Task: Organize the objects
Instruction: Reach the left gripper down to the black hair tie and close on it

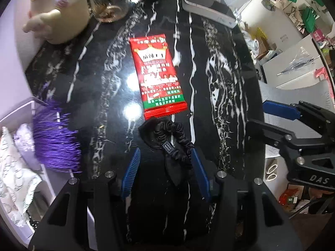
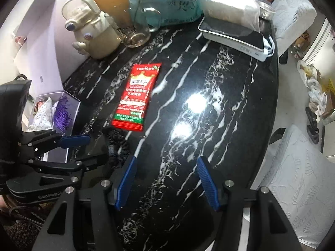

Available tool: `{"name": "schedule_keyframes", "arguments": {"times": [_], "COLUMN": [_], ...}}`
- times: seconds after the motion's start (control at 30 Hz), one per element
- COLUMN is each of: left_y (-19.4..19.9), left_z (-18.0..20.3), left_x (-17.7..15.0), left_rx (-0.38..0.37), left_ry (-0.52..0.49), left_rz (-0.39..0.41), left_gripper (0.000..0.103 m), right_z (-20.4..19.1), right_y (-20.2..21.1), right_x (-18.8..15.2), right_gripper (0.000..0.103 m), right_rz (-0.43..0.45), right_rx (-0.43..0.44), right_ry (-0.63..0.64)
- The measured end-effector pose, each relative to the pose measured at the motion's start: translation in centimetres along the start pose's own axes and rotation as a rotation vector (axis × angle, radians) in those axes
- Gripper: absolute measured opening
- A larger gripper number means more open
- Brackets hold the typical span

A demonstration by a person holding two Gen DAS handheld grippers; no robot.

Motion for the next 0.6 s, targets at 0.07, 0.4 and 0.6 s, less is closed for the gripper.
{"name": "schedule_keyframes", "arguments": {"times": [0.07, 0.4, 0.6], "left_y": [-0.9, -2.9, -2.7], "left_z": [0.3, -0.5, -2.5], "left_x": [0.1, 1.2, 1.0], "left_rx": [-0.011, 0.031, 0.028], "left_ry": [0.006, 0.037, 0.1], "left_rz": [-0.02, -0.043, -0.039], "left_gripper": [0.049, 0.021, 0.016], "right_z": [0.4, 1.2, -0.3], "right_y": [-0.3, -2.2, -2.8], "right_x": [0.0, 1.0, 2.6], "right_gripper": [0.06, 0.06, 0.06], "right_rz": [-0.009, -0.036, -0.026], "right_rx": [0.007, 0.038, 0.063], "right_ry": [-0.003, -0.006, 0.036]}}
Point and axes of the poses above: each gripper's, at about its wrist camera, not at the fingertips, and y roughly against the way its jaws point, z to its right, x to its top, the point moved 8 cm from there along -y, roughly the way its jaws point, and after that the axes turned 12 degrees about -z, right-handed, at the moved point
